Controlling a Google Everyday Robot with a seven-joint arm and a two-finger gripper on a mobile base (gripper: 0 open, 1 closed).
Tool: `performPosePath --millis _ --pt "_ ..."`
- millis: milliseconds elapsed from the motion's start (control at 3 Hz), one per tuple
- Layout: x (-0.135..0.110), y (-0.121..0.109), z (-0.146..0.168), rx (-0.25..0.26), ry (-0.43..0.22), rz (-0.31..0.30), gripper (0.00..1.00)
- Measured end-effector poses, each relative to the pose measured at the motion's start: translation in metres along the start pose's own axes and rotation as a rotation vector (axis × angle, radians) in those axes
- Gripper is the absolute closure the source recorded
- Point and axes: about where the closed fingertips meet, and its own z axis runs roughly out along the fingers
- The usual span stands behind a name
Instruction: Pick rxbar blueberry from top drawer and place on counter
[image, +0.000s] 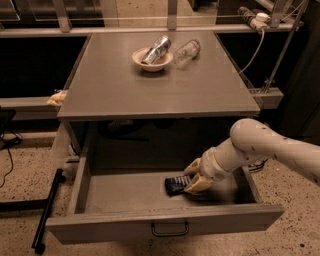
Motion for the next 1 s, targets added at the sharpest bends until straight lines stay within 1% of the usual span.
performPosePath --millis 333,667,1000 --pt "-0.008 0.001 -0.022 0.007 0.025 0.033 1.00" --pt "-0.030 -0.007 -0.071 0.057 0.078 0.067 1.00" --pt "-0.071 -0.025 -0.140 0.145 0.148 0.080 1.00"
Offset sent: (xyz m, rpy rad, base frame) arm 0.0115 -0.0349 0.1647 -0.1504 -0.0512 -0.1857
